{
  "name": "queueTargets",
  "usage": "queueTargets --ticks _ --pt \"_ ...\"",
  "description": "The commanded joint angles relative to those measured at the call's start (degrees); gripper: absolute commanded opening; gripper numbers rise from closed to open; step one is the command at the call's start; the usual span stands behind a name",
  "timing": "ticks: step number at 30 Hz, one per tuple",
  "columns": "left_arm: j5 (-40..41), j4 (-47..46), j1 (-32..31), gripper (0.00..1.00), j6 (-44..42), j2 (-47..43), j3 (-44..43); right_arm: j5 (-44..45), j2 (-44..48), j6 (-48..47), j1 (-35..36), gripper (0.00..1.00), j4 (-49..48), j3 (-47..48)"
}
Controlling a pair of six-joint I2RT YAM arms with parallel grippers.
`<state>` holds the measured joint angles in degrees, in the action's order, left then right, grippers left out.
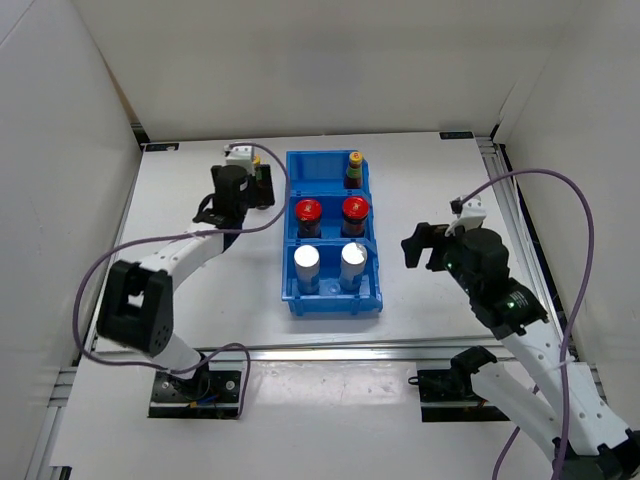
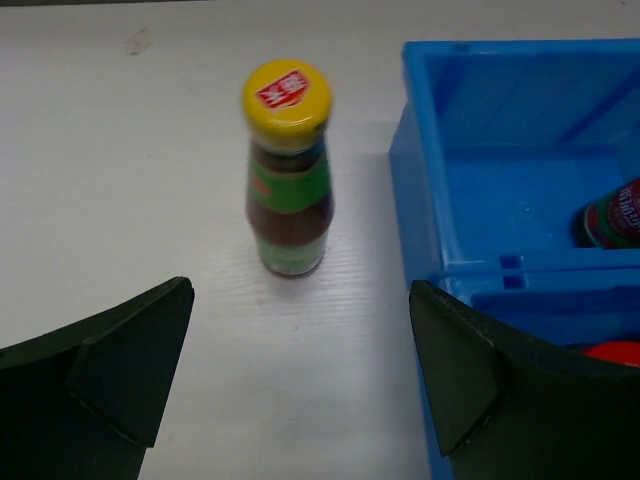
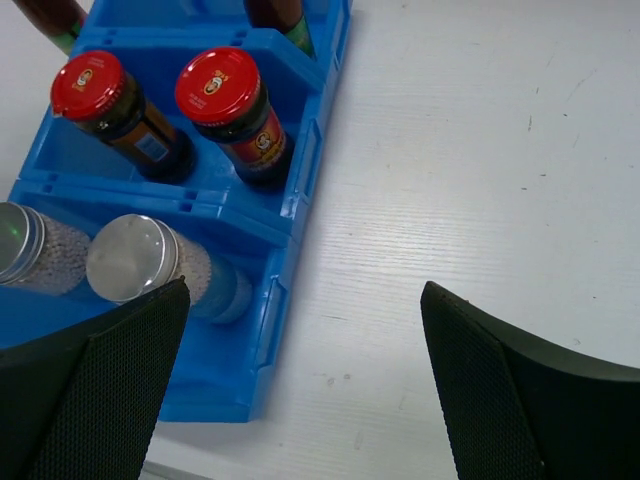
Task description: Organize the condiment bottles
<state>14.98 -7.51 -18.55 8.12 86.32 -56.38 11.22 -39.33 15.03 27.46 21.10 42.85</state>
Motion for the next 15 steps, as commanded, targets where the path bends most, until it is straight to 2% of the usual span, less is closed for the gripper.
queueTargets --ticks 1,8,15 --pt "-2.9 -6.6 -1.8 1.0 -2.7 4.6 -4.4 -1.3 2.3 1.5 0.0 0.99 1.5 -0.3" --pt "2.5 -5.7 -1.8 1.0 -4.8 15.5 -13.0 -3.0 5.0 2.3 0.0 0.99 6.2 1.4" --pt "8.4 -5.1 -1.3 1.0 -5.8 24.6 -20.5 -6.6 10.6 1.8 0.0 0.99 6.9 0.8"
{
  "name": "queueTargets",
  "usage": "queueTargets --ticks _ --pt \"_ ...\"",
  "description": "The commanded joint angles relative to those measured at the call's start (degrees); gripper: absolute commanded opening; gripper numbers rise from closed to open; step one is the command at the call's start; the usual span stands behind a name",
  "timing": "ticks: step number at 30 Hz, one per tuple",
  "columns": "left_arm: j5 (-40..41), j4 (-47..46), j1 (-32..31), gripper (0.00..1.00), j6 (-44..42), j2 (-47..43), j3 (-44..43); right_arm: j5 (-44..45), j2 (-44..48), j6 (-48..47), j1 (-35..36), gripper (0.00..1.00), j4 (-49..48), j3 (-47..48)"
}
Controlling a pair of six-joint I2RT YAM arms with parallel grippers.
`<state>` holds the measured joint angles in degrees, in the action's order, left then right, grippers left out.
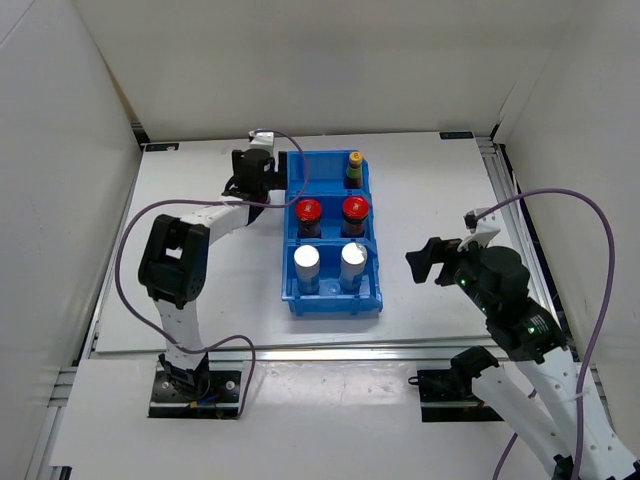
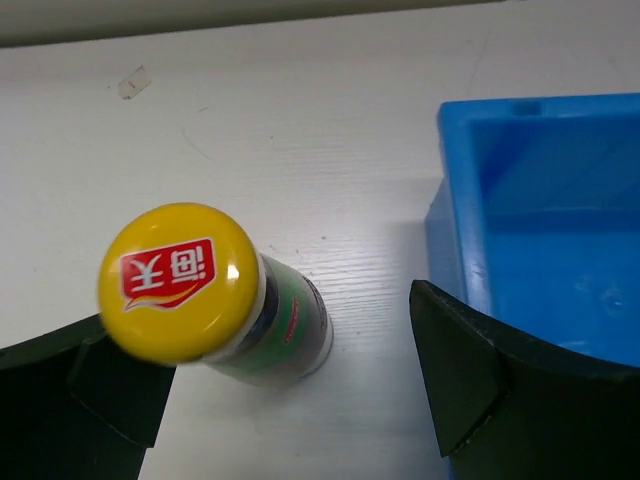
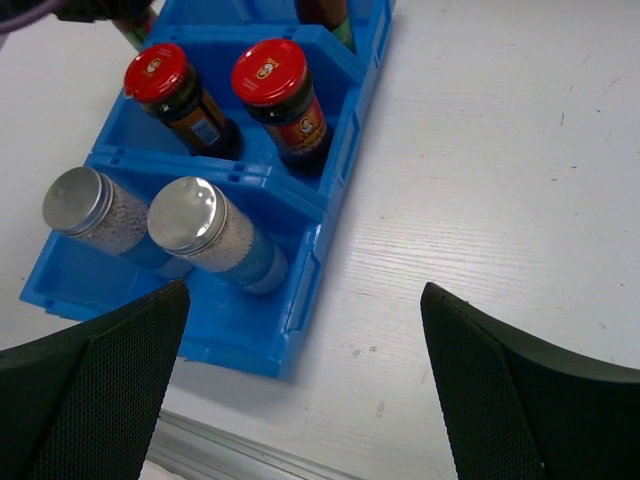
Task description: Organize the condiment bottles
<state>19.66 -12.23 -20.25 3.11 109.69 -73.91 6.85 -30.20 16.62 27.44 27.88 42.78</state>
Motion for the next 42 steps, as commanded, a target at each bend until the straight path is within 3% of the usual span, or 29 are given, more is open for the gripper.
queueTargets --ticks 1,7,12,15,16,19,20,24,33,42 --pt "4.2 0.2 0.4 1.0 -0.8 1.8 -3.0 -2.2 1.5 0.2 0.1 0.99 0.8 0.9" --pt "4.2 0.2 0.9 1.0 1.0 3.5 -3.6 -1.6 -0.1 -0.4 0.1 0.99 3.4 3.6" --pt "1.5 0.2 2.1 0.85 1.0 3.5 -4.2 -1.6 -1.4 -0.4 0.1 0.99 3.9 4.8" --pt "-0.3 0.2 3.3 0.7 1.6 4.0 -4.8 -1.6 -2.1 -0.4 0.1 0.99 5.0 5.4" --pt "-1.7 0.2 3.9 0.59 1.6 4.0 -4.8 -1.6 -2.1 -0.4 0.1 0.99 5.0 5.4" --pt "-3.4 0.2 4.4 0.4 2.4 3.3 -4.8 -1.6 -2.1 -0.4 0.1 0.99 6.1 5.9" --pt "-3.4 0.2 4.4 0.3 3.0 3.3 -4.8 -1.6 -1.5 -0.4 0.1 0.99 6.1 5.9" --pt "-2.4 0.2 4.4 0.11 3.0 -0.4 -4.3 -1.6 -1.5 0.2 0.1 0.99 6.7 6.4" --pt "-1.4 1.9 3.0 0.11 0.6 -9.4 -10.0 -3.3 -1.0 2.0 0.1 0.99 6.7 5.9" --pt "-6.9 1.9 -1.2 0.11 2.9 -10.0 -17.3 -4.5 0.6 2.0 0.1 0.99 6.7 5.3"
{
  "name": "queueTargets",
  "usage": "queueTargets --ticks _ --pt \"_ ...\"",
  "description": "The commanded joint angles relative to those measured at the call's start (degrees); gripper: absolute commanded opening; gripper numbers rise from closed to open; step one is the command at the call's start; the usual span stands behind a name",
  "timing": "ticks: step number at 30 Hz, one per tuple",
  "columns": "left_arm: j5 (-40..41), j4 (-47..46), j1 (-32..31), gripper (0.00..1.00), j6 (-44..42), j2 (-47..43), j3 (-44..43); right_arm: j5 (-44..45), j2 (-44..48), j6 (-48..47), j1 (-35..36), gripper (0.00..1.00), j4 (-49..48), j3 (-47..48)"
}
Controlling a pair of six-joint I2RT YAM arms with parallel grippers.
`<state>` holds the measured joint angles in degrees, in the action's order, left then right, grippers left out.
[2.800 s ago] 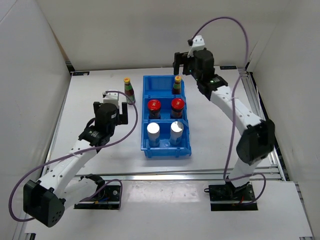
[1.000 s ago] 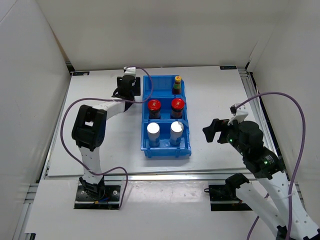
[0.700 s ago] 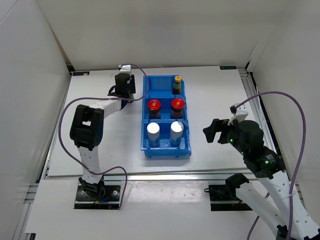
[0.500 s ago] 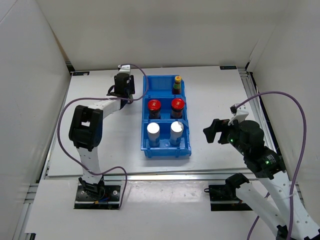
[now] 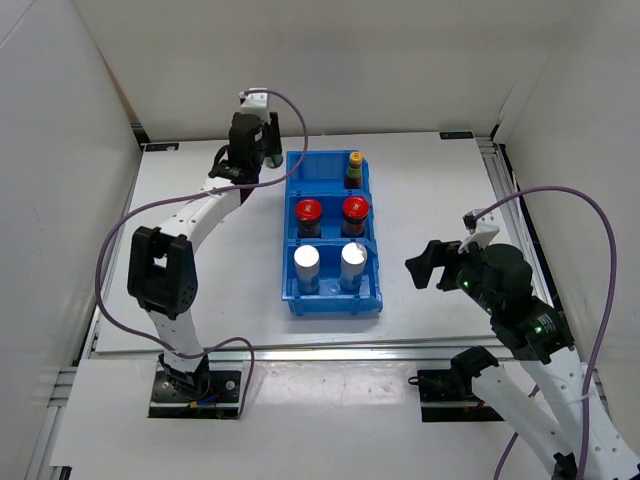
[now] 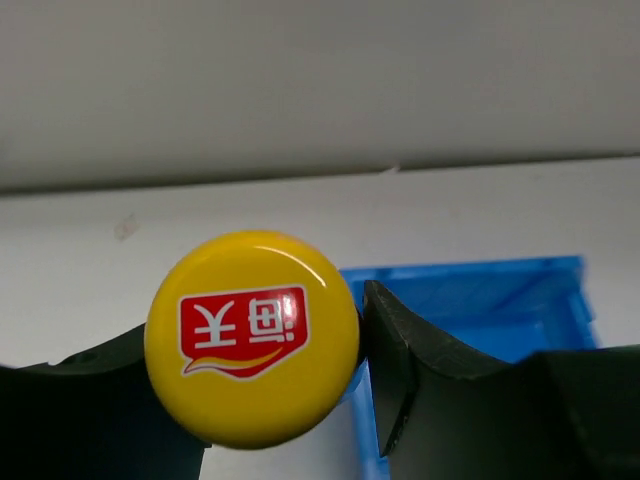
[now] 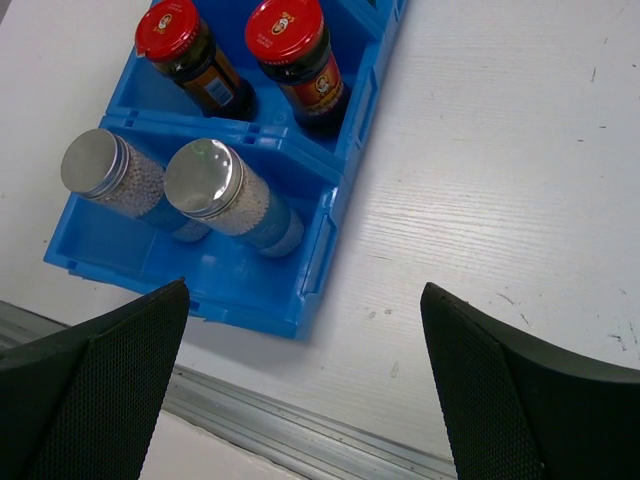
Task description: Organize the condiment bottles
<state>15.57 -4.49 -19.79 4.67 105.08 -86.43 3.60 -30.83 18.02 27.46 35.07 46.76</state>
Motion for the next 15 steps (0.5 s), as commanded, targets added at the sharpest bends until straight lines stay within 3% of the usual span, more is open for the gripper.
queueTargets --ticks 1,15 --pt "-2.8 -5.8 -1.7 0.11 1.3 -4.9 -6.4 -1.2 1.2 0.6 0.0 0.99 0.1 1.3" --pt "-6.5 -5.8 -8.8 0.11 -0.4 6.2 -11.5 -0.7 3.3 0.1 0.0 0.99 2.9 0.8"
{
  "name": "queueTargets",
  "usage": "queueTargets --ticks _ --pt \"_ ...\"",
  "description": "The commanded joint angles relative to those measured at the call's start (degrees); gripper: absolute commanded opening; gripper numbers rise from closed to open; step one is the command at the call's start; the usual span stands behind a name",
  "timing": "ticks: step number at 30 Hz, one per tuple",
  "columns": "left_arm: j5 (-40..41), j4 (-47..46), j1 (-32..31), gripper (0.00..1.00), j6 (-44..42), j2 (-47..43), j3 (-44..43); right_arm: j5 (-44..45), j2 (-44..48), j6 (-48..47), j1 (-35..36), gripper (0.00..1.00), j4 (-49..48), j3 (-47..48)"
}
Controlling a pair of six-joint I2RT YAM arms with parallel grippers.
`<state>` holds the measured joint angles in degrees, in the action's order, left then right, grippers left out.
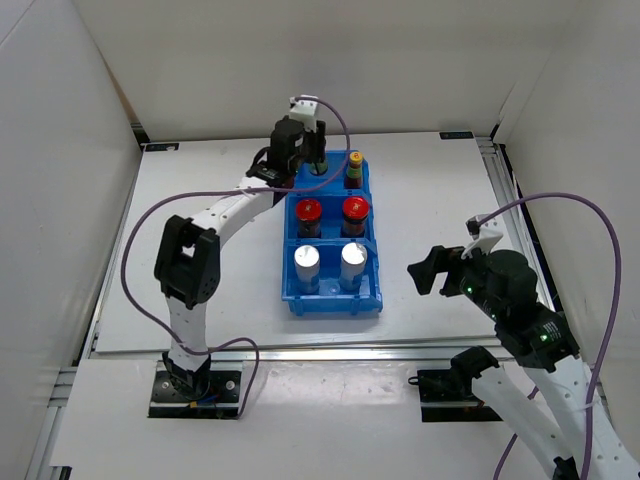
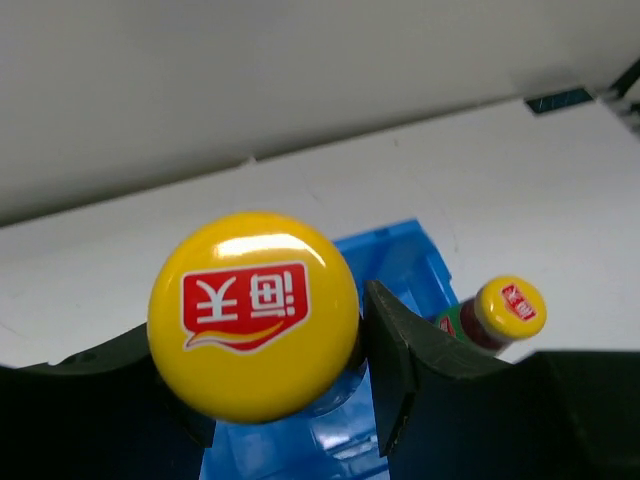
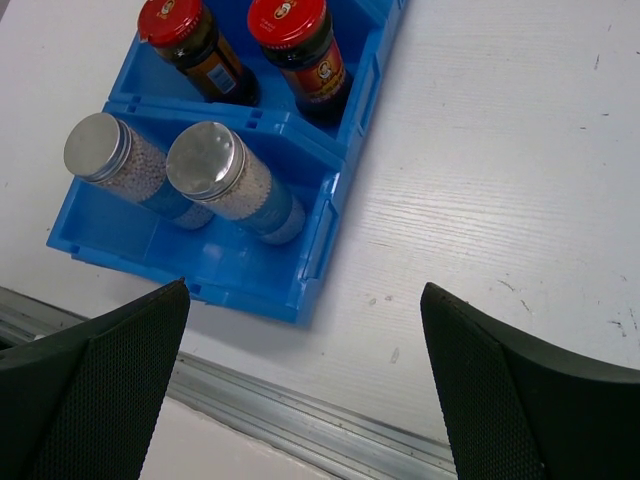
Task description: Organize the condiment bottles
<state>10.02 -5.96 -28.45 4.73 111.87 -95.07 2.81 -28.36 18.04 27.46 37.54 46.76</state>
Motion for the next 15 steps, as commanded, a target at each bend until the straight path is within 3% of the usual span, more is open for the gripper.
queueTargets --ticks 1,11,13,15 --pt "-1.0 -4.3 -0.6 0.11 0.1 -0.6 -2.1 0.1 1.5 0.1 0.0 0.99 0.4 0.8" --pt "0.2 -6.0 -0.6 0.11 -0.5 3.1 1.0 0.1 2.5 0.1 0.0 0.99 1.5 0.8" --pt "0.7 -6.5 -0.6 0.12 -0.5 3.7 1.6 0.1 2.5 0.1 0.0 0.99 1.5 0.8" --pt "0.7 -6.5 -0.6 0.2 -1.2 3.7 1.6 0.6 1.9 0.7 0.0 0.99 2.0 0.8"
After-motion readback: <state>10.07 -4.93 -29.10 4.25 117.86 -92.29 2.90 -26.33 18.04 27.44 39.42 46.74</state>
